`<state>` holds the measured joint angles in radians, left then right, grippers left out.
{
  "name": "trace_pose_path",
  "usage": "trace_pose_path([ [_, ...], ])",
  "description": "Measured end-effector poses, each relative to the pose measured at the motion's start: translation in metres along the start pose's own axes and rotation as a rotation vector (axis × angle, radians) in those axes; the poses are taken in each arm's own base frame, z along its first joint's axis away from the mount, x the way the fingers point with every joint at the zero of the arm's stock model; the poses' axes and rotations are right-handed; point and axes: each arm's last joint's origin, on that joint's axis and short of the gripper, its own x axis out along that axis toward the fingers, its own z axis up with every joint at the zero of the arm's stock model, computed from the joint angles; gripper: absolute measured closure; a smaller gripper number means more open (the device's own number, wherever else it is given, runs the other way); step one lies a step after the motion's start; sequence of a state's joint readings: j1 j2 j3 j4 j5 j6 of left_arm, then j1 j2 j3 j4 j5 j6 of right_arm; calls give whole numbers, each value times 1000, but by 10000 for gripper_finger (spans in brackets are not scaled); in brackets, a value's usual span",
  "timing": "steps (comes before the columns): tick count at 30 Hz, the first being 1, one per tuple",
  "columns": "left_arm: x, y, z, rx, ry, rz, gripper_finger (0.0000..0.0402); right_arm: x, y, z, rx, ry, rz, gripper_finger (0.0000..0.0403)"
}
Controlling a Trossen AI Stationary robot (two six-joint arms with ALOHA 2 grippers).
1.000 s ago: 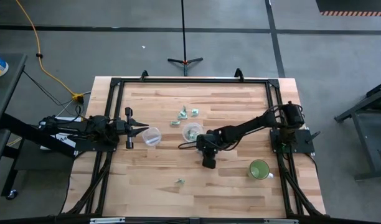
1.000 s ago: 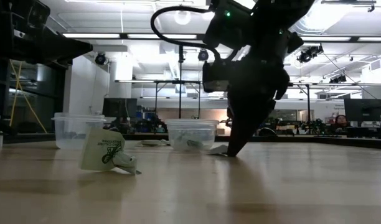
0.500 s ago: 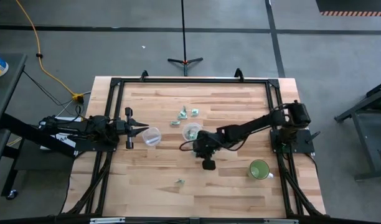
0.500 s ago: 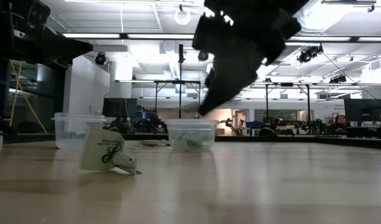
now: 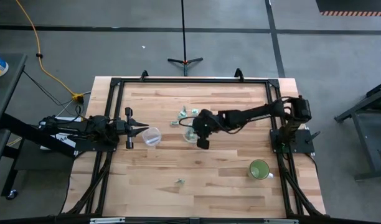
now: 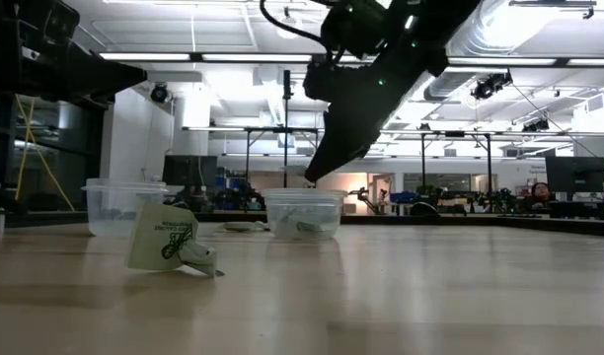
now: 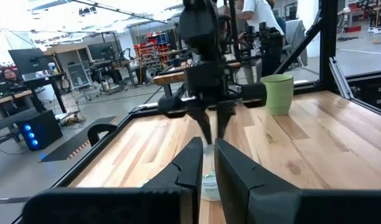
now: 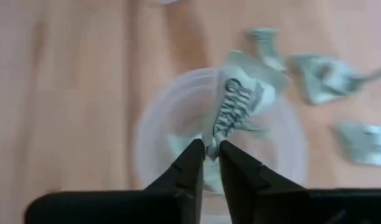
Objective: Pick and place Stevia / Truvia into bins
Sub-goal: Put the white stevia packet into the right transparent container, then put the white stevia packet into the left transparent container
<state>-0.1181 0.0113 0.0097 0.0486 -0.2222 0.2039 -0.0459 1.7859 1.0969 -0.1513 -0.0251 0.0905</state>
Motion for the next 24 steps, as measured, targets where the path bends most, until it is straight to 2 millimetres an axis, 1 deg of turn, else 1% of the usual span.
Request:
trace_pose_path([
  [3, 0, 0, 0, 0, 0, 0, 323, 0, -1, 0, 2, 3, 37, 322],
  [10, 0, 0, 0, 0, 0, 0, 323, -1, -3, 1, 2, -6, -25, 225],
  [12, 0, 0, 0, 0, 0, 0, 323, -2, -2, 5, 16, -41, 21, 202],
  [14, 0, 0, 0, 0, 0, 0, 323, -5, 4, 13, 15, -111, 133, 185],
  [16, 0, 0, 0, 0, 0, 0, 323, -8, 15, 22, -24, -202, 263, 176],
  [18, 0, 0, 0, 0, 0, 0, 323, -10, 27, 27, -91, -263, 320, 175],
  [21, 0, 0, 0, 0, 0, 0, 323, -14, 38, 27, -137, -277, 272, 180],
  [24, 0, 0, 0, 0, 0, 0, 323, -21, 39, 27, -178, -275, 275, 190],
])
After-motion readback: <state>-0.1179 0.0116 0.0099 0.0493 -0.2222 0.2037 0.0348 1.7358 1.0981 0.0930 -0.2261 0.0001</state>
